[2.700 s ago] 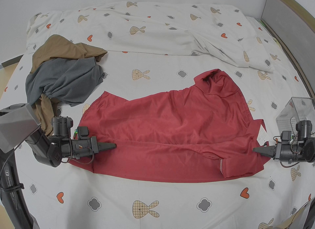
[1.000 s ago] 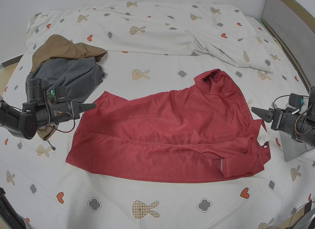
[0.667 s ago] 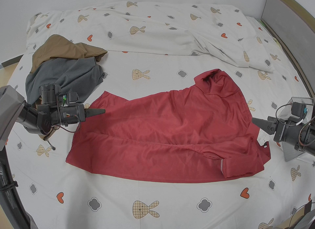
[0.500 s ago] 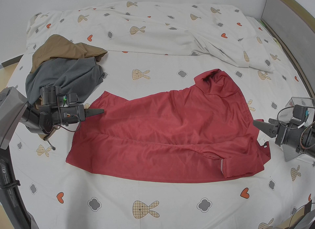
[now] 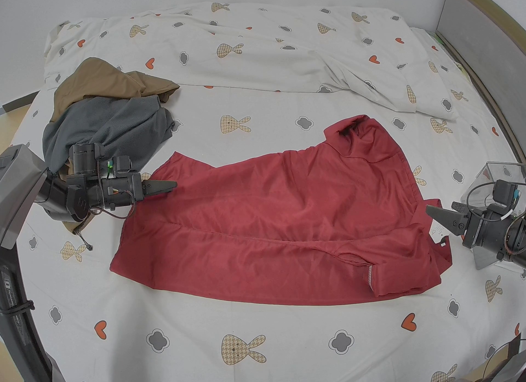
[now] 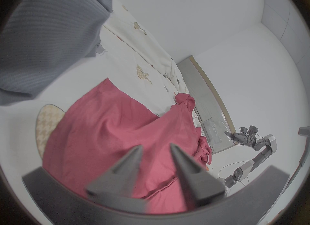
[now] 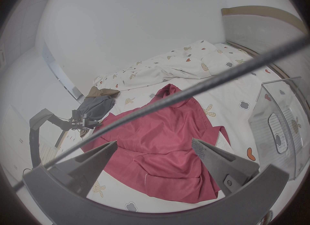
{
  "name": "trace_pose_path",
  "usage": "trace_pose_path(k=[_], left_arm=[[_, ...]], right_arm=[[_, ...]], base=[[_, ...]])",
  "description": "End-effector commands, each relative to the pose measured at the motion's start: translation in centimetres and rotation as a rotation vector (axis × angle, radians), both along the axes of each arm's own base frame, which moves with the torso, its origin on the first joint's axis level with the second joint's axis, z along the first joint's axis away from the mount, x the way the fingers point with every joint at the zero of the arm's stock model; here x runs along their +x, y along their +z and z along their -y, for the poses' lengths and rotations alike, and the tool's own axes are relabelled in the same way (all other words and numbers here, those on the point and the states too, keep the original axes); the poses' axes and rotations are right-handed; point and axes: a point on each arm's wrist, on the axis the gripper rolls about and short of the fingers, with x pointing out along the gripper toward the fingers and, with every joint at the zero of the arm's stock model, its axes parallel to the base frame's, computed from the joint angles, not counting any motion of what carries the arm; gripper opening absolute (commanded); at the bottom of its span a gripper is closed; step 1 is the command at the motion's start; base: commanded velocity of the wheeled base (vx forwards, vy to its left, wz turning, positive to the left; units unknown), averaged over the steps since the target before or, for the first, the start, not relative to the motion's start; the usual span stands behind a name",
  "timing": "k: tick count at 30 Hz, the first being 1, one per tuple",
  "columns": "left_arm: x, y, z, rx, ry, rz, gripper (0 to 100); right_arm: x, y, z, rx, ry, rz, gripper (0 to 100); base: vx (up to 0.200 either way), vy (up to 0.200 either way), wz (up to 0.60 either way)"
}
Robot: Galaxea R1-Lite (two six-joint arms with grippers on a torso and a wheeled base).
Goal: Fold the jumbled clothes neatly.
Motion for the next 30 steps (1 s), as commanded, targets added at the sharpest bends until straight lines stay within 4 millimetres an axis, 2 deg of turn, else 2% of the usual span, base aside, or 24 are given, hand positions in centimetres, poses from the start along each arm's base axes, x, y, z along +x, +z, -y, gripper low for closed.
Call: trace_pose_path(k=[1,10,14,17,21,26,30], left_arm=[[0.4,0.4,-1.4,0.000,0.032,0.018,100],[1.1,-0.7,-2.0,0.004,0.049,0.010,100],[1.4,-1.1,-1.7,0.010,0.057,0.003,100],[1.7,-1.6,-0.7,0.015,0.042,0.001,100],[1.9,-1.2,0.8,0.015,0.013,0.059,100],[1.5,-0.2,1.4,0.003,0.004,0.079,100],[1.3,-0.2,1.5,-0.003,0.003,0.070,100]], right_arm=[[-0.1,-0.2,0.0,-0.001,0.002,-0.007,100],[-0.2,-0.7,0.0,-0.005,0.005,-0.024,100],[-0.2,-0.7,0.0,-0.005,0.005,-0.024,100],[-0.2,-0.7,-0.1,-0.005,0.010,-0.027,100],[-0.2,-0.8,-0.1,-0.006,0.010,-0.032,100],[-0.1,-0.9,-0.1,-0.005,0.009,-0.035,100],[-0.1,-0.9,-0.1,-0.007,0.011,-0.036,100]], base=[[0.000,0.000,0.00],[0.000,0.000,0.00],[0.000,0.000,0.00],[0.000,0.000,0.00],[0.000,0.000,0.00],[0.000,0.000,0.00],[0.000,0.000,0.00]])
